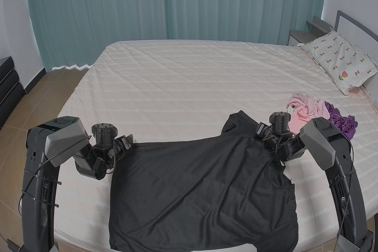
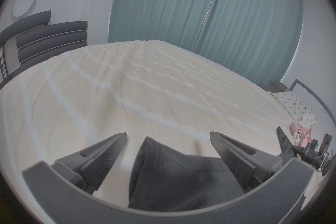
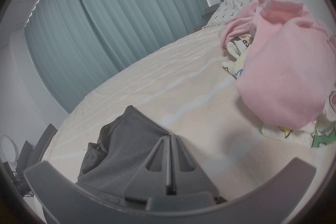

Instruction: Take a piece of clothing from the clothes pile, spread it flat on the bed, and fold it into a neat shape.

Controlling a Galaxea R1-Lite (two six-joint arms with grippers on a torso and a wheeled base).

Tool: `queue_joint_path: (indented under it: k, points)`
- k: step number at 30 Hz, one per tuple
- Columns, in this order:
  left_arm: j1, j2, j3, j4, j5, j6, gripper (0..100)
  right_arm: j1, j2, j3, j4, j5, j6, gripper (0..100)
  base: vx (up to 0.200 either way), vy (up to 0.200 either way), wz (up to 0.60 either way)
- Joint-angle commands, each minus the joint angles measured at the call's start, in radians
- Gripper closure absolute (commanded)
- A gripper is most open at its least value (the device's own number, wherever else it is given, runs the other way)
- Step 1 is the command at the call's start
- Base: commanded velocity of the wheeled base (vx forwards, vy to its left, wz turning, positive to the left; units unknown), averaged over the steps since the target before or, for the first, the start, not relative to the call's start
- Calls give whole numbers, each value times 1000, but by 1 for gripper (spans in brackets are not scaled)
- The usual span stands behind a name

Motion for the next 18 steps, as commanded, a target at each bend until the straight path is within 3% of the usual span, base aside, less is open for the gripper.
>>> queue_joint_path:
  k: [1,3,4,15,18]
  points:
    - [-8,25,2,-1,1,-1,0,1,2,-1,-1,1,0,100,0,0,0]
    - [-11,25,2,1,-1,1,0,1,5,-1,-1,1,0,100,0,0,0]
    - [-11,29,-4,1,-1,1,100,1,7,-4,-1,1,0,100,0,0,0]
    - [-5,60,-149,2,31,19,100,-4,18,-76,-38,-7,2,100,0,0,0]
    - [3,66,-228,15,79,19,100,-10,15,-133,-47,-43,2,100,0,0,0]
